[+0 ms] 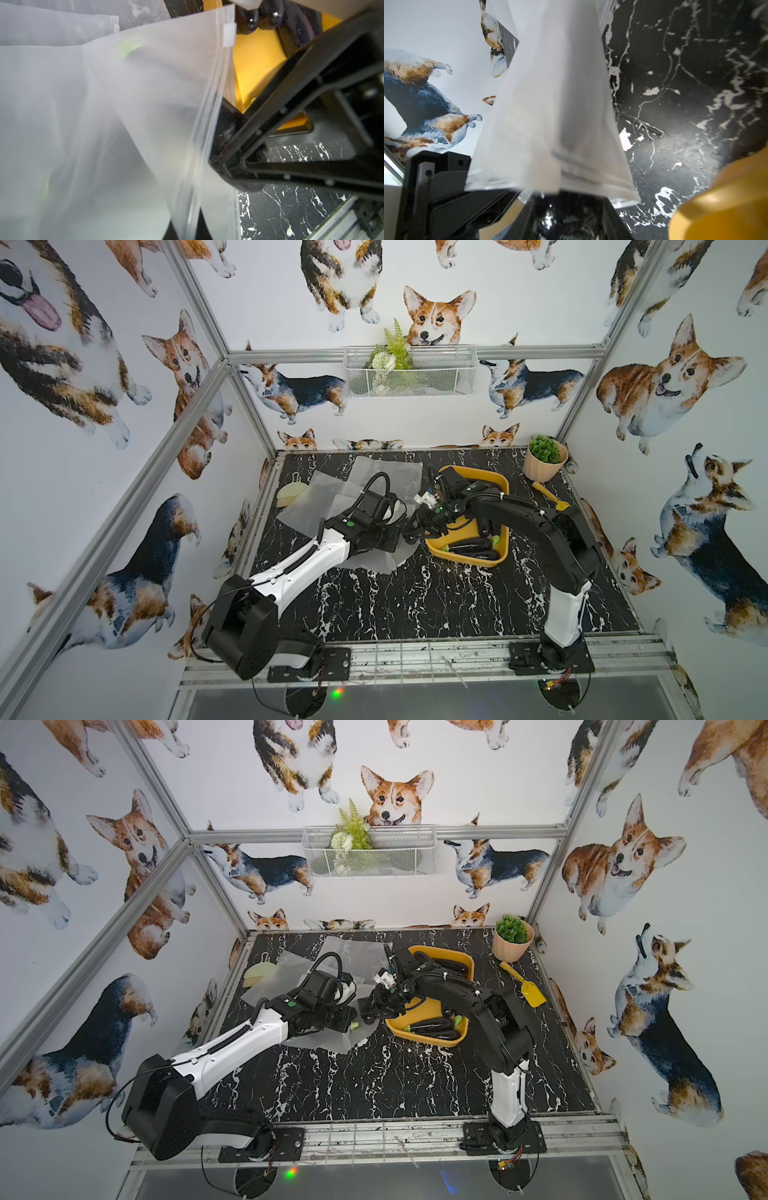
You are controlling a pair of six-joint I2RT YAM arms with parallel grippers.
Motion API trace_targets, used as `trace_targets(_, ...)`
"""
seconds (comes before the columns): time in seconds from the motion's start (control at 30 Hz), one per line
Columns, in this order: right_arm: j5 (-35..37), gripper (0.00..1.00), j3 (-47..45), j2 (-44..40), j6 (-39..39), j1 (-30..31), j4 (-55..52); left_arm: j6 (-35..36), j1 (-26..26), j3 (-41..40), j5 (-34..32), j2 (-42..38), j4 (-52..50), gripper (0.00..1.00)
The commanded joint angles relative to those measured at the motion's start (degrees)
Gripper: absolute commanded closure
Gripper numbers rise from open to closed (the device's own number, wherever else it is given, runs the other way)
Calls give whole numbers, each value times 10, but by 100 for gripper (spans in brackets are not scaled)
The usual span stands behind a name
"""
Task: Place the eggplant in a zip-top bag and seal the zipper
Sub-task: Place the eggplant in the zipper food storage bag.
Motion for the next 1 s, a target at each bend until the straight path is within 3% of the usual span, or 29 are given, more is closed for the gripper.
trace_targets(0.0,8,51,38,13,-21,5,-50,-6,0,2,-1,6,7,100)
trace_targets(0.1,25,44,37,1,-6,-10,-38,-22,-1,6,-8,14,8,100)
trace_targets(0.37,33,39,31,-12,21,-29,6,-51,0,25,-17,29,11,100)
trace_targets(0.47,31,42,34,-6,24,-29,2,-64,1,24,-14,27,17,100)
trace_targets(0.57,79,47,-6,-54,7,-29,-2,-83,10,28,-6,27,22,100)
trace_targets(0.7,113,64,-87,-115,9,-17,26,-77,10,43,-2,40,15,100)
trace_targets(0.97,189,67,-71,-52,27,36,68,-81,10,39,7,26,21,100)
